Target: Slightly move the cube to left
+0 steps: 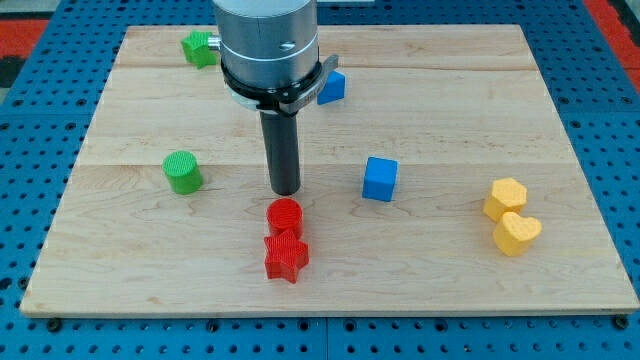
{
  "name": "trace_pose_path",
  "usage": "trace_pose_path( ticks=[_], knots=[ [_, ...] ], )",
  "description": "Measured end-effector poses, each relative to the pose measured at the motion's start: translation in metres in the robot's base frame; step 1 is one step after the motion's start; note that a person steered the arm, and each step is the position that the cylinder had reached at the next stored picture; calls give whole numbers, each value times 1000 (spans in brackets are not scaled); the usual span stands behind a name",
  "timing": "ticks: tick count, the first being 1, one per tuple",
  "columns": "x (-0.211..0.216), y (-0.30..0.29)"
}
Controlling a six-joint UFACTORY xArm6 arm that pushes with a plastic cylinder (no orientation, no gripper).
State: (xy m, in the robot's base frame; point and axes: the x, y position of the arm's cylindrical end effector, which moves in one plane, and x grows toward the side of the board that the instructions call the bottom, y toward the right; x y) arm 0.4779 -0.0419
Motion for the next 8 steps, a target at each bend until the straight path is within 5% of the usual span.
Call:
trace_pose_path(
  ticks=[3, 5, 7, 8],
  knots=[
    [43, 34],
    [28, 125],
    [-44, 106],
    [-22, 134]
  ],
)
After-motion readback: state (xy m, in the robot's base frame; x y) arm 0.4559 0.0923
